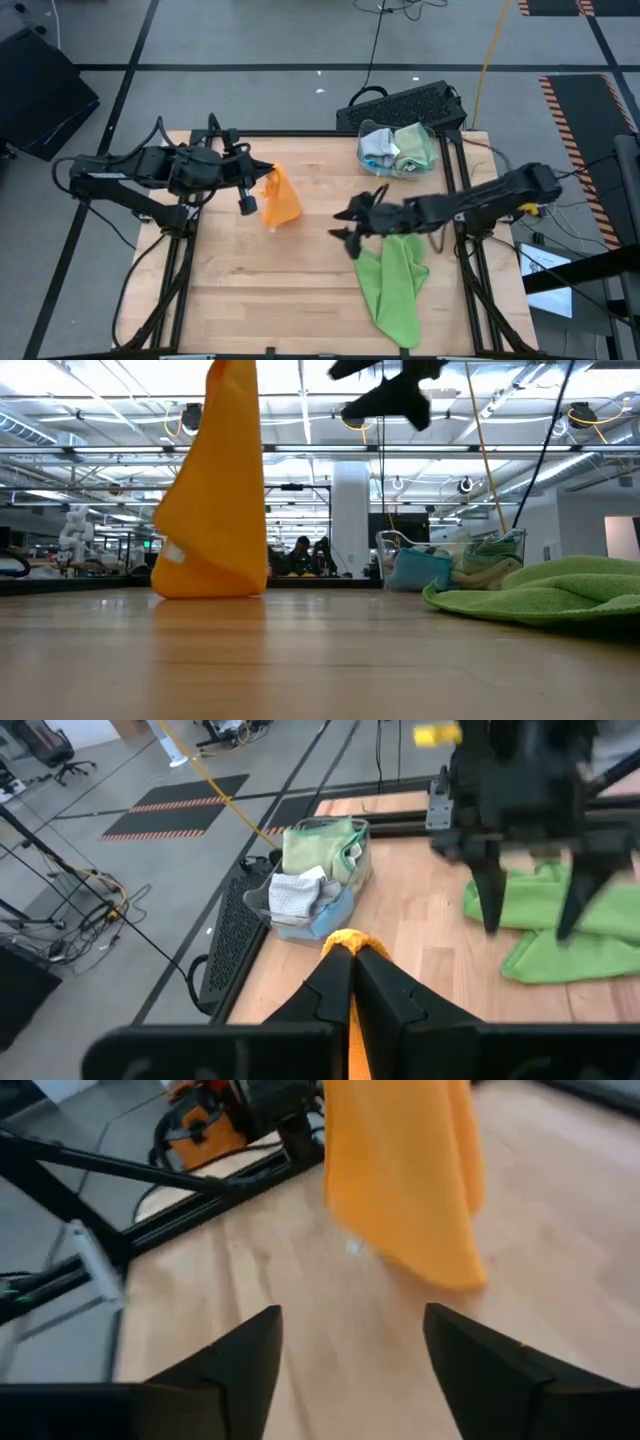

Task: Fold microfiber towels
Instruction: Fold the yellow microfiber towel

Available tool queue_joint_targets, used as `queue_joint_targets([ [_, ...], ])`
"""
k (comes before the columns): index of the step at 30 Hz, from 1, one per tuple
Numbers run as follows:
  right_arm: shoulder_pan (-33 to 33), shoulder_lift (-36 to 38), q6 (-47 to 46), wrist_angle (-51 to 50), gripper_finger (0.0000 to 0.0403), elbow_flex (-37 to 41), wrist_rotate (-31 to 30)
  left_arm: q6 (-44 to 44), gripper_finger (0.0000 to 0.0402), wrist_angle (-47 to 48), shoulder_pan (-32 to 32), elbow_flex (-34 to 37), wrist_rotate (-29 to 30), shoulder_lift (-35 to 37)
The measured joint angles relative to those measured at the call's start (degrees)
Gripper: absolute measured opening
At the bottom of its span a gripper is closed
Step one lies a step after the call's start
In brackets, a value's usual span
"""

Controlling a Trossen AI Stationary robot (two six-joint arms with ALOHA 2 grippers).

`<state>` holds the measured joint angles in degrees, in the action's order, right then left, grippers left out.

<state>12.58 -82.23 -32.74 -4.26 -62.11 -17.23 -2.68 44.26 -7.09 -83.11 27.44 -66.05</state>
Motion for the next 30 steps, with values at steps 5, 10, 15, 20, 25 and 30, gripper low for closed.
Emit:
queue_joint_targets([
  [5, 0.2, -9.5, 4.3, 13.5, 0.0261, 0.0, -2.0, 0.2, 0.0015, -0.2, 0.0, 0.0, 0.0, 0.0],
  [10, -1.5, -17.4, 7.7, 25.7, 0.0261, 0.0, -2.3, 0.2, 0.0005, -0.3, 0.0, 0.0, 0.0, 0.0],
  [15, -3.4, -24.6, 6.3, 35.9, 0.025, 0.0, -0.6, 0.4, 0.0013, -0.6, 0.0, 0.0, 0.1, 0.0],
  [20, -3.3, -29.1, 5.0, 37.1, 0.0241, -1.4, -0.5, 0.8, 0.0005, -1.1, 0.0, 0.0, 0.1, 0.0],
  [25, -1.9, -31.3, 6.4, 36.5, 0.0238, -7.1, -1.7, 1.9, 0.0017, -1.0, 0.0, 0.0, 0.1, 0.0],
  [30, -1.2, -35.4, -2.8, 34.8, 0.0238, -13.3, -3.7, 2.2, 0.0004, -1.1, 0.0, 0.0, 0.1, 0.0],
])
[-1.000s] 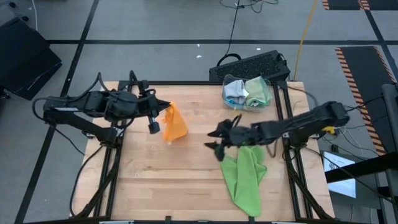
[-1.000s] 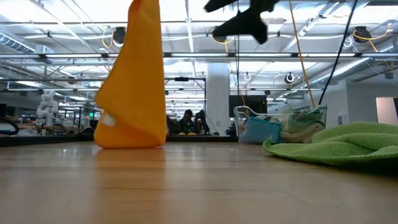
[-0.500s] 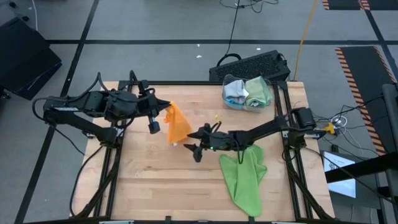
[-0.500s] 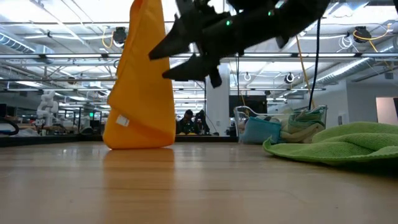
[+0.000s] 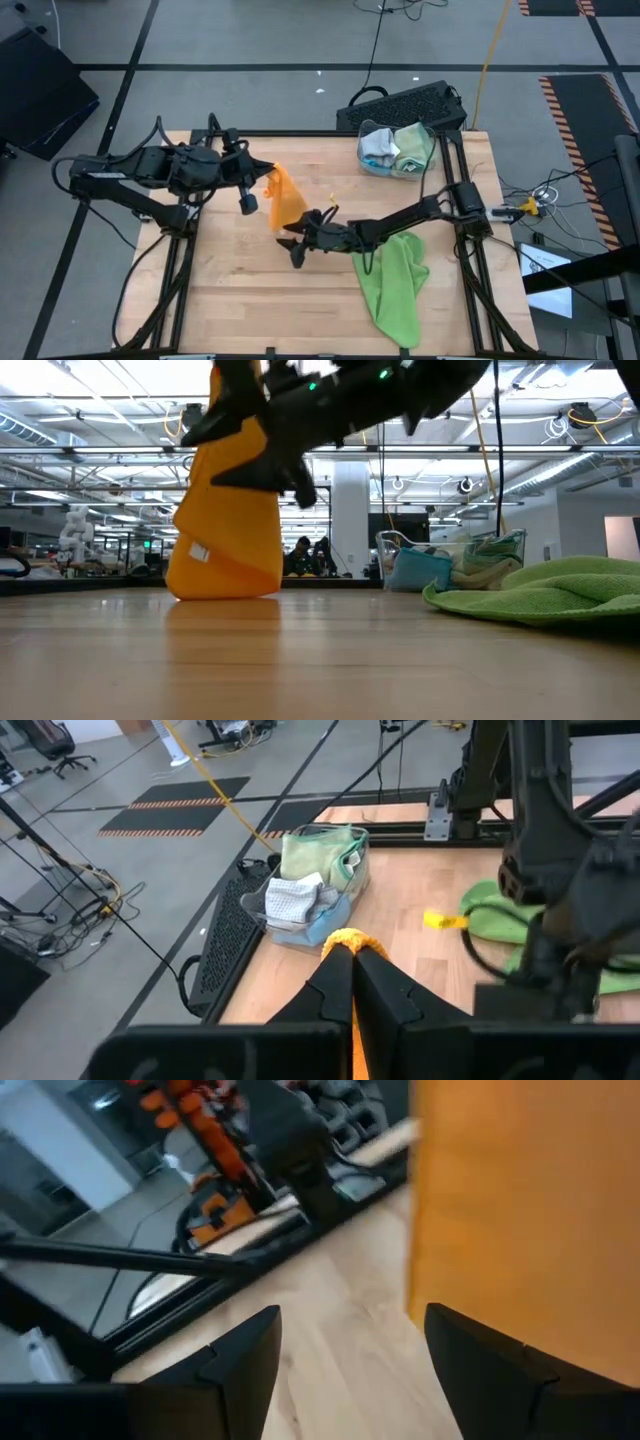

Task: Fold microfiber towels
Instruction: Fold the yellow microfiber towel

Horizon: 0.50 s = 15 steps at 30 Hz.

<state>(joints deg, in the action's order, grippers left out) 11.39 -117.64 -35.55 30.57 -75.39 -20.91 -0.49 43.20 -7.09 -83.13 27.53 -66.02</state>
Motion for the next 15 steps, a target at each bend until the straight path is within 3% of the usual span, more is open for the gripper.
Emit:
queue_joint_targets([
  [8, -0.3, -6.5, -18.4, 3.2, 0.0238, -2.0, 4.7, 1.1, 0.0017, 0.0, 0.0, 0.0, 0.6, 0.0],
  [12, -0.5, -8.6, -19.8, 6.8, 0.0238, -2.0, 5.8, 1.1, 0.0007, 0.0, 0.0, 0.0, 0.6, 0.0],
  [15, -0.9, -9.2, -18.9, 8.8, 0.0238, -2.0, 2.5, 1.0, 0.0006, 0.0, 0.0, 0.0, 0.7, 0.0],
])
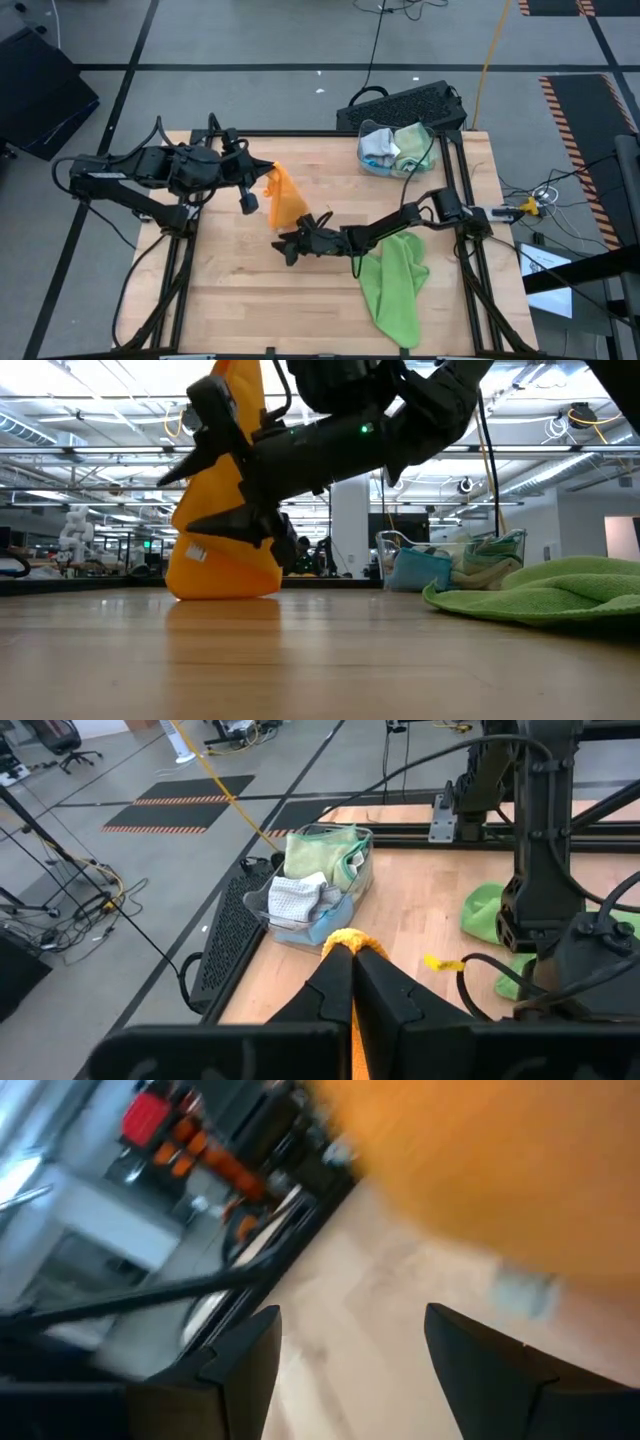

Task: Fold microfiber towels
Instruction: Fold the yellow microfiber towel

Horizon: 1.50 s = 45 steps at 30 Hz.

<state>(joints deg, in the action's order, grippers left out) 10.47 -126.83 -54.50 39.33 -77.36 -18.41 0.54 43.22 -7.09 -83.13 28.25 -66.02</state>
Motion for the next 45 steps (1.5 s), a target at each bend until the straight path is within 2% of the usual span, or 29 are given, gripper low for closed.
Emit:
queue_joint_targets([
  [3, -0.8, 0.0, 3.9, -0.9, 0.0238, 0.0, -4.8, 0.0, 0.0016, 0.0, 0.0, 0.0, 0.3, 0.0],
  [7, -1.8, 1.3, 5.2, -2.9, 0.0238, 0.0, -5.3, 0.0, 0.0011, 0.0, 0.0, 0.0, 0.3, 0.0],
  [9, -1.8, 3.4, 5.5, -7.3, 0.0237, 0.0, -5.4, 0.1, 0.0005, 0.1, 0.0, 0.0, 0.3, 0.0],
  [14, -0.6, 10.6, 18.8, -15.9, 0.022, -0.1, -10.2, 0.3, 0.0015, 0.3, 0.0, 0.0, 0.3, 0.0],
  [17, -0.2, 12.8, 23.4, -14.9, 0.0217, -0.2, -14.8, 0.3, 0.0016, 0.3, 0.0, 0.0, 0.3, 0.0],
  [21, -1.3, 13.1, 27.2, -8.2, 0.0234, -0.2, -11.4, 0.5, 0.0004, 0.3, 0.0, 0.0, 0.3, 0.0],
  [24, -1.6, 13.1, 28.3, -9.9, 0.0261, -0.7, -10.9, 0.5, 0.0011, 0.2, 0.0, 0.0, 0.3, 0.0],
  [29, -1.7, 13.0, 26.2, -17.6, 0.0304, -1.5, -15.5, 2.2, 0.0014, 0.2, 0.0, 0.0, 0.3, 0.0],
  [33, -2.7, 11.2, 22.6, -20.2, 0.0312, -2.4, -16.1, 3.1, 0.0004, 0.1, 0.0, 0.0, 0.3, 0.0],
  [37, -2.7, 8.4, 21.2, -23.9, 0.0312, -5.4, -15.1, 3.0, 0.0014, -0.4, 0.1, 0.0, 0.4, -0.4],
  [41, -3.8, 8.0, 15.4, -32.6, 0.0299, -8.0, -17.0, 3.2, 0.0006, -0.5, 0.0, 0.0, 0.3, -1.2],
  [45, -6.2, 7.6, 14.7, -33.9, 0.0254, -7.8, -16.0, 4.1, 0.0008, -0.5, -0.3, 0.0, 0.1, -2.0],
])
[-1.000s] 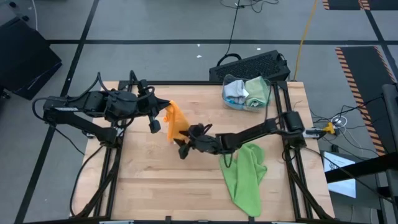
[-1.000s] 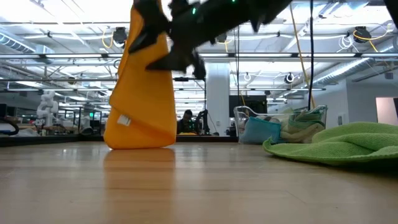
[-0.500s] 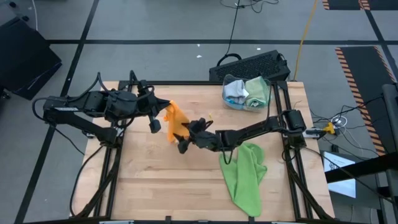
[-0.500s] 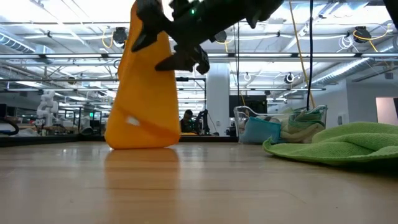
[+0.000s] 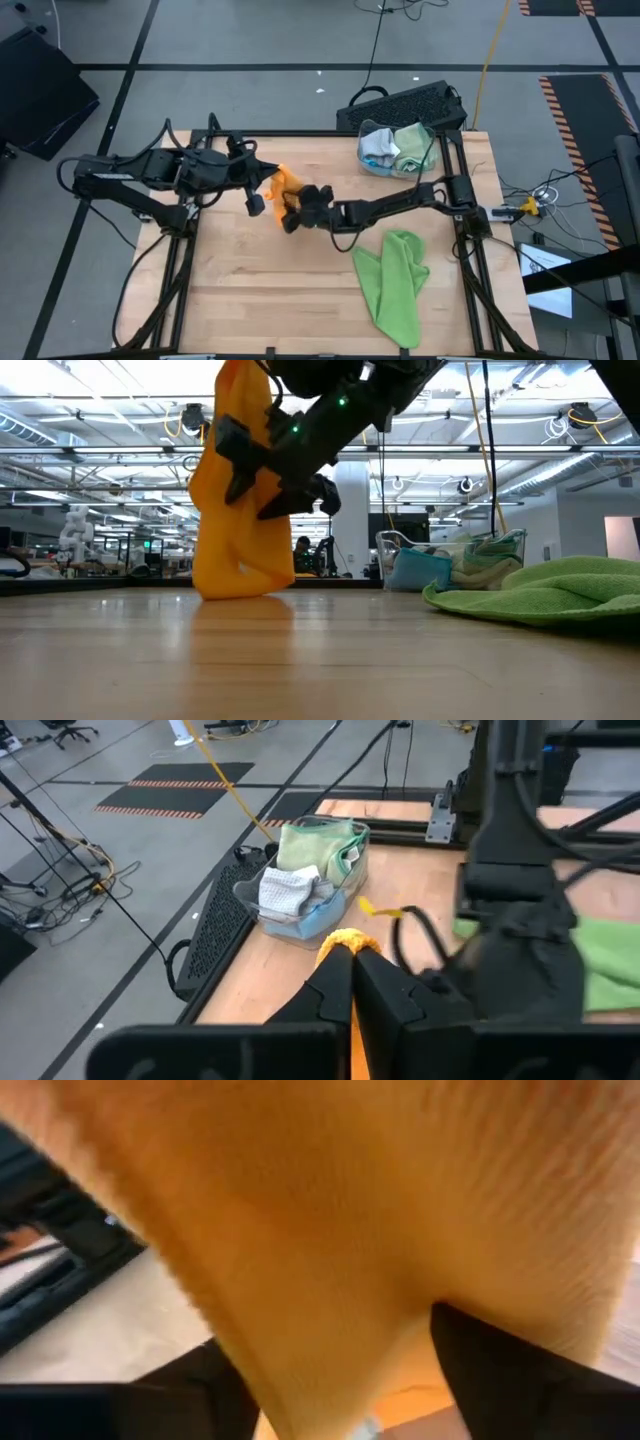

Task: Fold microfiber towels
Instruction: Fold the yellow microfiber towel

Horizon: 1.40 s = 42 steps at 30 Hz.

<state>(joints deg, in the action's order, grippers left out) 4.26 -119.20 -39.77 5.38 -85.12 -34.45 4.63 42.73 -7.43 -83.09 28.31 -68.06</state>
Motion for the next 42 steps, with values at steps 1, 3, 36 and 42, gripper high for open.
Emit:
queue_joint_targets([
  [1, -0.6, 0.1, -0.1, 0.4, 0.0236, 0.0, 1.5, 0.3, 0.0012, -0.4, -0.1, 0.0, 0.0, -0.3],
  [3, -1.7, 0.2, -0.1, 0.7, 0.0191, 0.0, 5.3, 0.2, 0.0016, -0.5, -0.2, 0.0, 0.0, -0.7],
  [36, -4.2, 20.3, 28.0, -20.7, 0.0026, 4.1, 42.5, -1.4, 0.0012, -0.4, -0.4, 0.0, 2.9, 1.3],
  [42, -4.2, 20.3, 26.8, -21.3, 0.0003, 5.7, 43.8, -1.4, 0.0007, -0.1, -0.4, 0.0, 2.8, 1.3],
])
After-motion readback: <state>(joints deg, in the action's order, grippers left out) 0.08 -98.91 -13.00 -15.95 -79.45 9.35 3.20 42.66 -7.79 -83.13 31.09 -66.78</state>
